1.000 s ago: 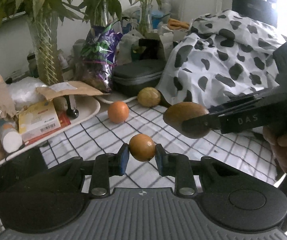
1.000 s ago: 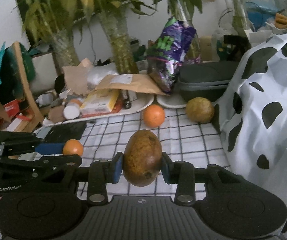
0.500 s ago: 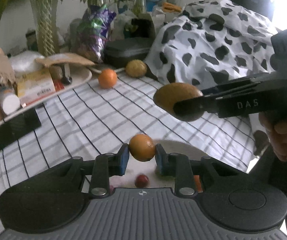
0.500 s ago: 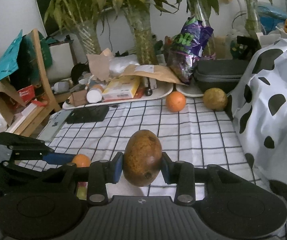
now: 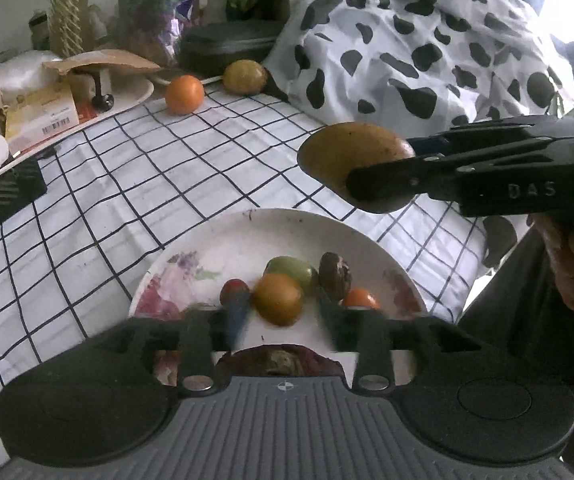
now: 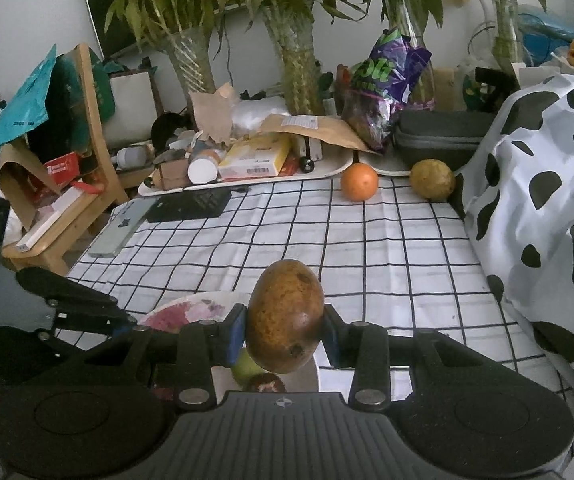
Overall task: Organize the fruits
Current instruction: 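Carry both fruits to the floral plate and open the left gripper on the tangerine, then lower the brown oval fruit onto the plate and open the right gripper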
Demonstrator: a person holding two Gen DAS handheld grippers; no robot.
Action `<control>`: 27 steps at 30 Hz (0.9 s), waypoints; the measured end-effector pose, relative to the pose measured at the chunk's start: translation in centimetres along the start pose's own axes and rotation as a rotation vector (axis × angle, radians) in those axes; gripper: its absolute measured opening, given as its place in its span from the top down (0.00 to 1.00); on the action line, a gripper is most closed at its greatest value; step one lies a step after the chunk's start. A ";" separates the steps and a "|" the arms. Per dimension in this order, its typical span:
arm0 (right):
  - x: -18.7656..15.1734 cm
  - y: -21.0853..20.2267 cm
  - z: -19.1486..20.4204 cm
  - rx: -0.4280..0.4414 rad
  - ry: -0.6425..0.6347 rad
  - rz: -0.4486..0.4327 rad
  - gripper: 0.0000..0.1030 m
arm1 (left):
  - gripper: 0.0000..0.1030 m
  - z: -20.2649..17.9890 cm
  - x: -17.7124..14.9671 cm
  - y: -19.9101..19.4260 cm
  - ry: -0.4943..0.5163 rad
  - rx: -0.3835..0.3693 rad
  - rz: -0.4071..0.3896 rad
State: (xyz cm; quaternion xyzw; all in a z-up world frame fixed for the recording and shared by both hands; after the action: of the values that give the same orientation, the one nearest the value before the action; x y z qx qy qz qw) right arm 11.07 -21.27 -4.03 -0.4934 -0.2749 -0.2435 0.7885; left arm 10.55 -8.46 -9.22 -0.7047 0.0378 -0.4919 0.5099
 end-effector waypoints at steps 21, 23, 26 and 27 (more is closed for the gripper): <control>-3.0 -1.9 1.2 0.020 0.005 0.055 0.60 | 0.25 0.5 0.2 -4.6 -0.082 0.172 -0.114; -3.7 -2.1 1.5 0.022 0.000 0.071 0.60 | 0.25 0.6 -0.1 -5.0 -0.092 0.191 -0.112; -4.7 -2.4 2.1 0.028 -0.008 0.100 0.60 | 0.25 0.5 -0.7 -5.8 -0.104 0.223 -0.106; -5.0 -2.5 2.3 0.031 -0.010 0.109 0.60 | 0.25 0.5 -0.9 -6.1 -0.109 0.233 -0.104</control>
State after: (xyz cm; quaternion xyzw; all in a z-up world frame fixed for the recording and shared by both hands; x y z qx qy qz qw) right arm 5.36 -19.62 -4.99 -0.4966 -0.2554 -0.1935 0.8067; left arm 7.71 -4.72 -5.22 -0.6675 -0.0841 -0.4797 0.5633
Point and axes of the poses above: each gripper's, at about its wrist camera, not at the fingertips, and y roughly the way its jaws point, z to its left, x to its top, the point moved 7 cm from there along y, roughly the way its jaws point, and after that the axes turned 12 degrees about y, right-handed, at the moved point
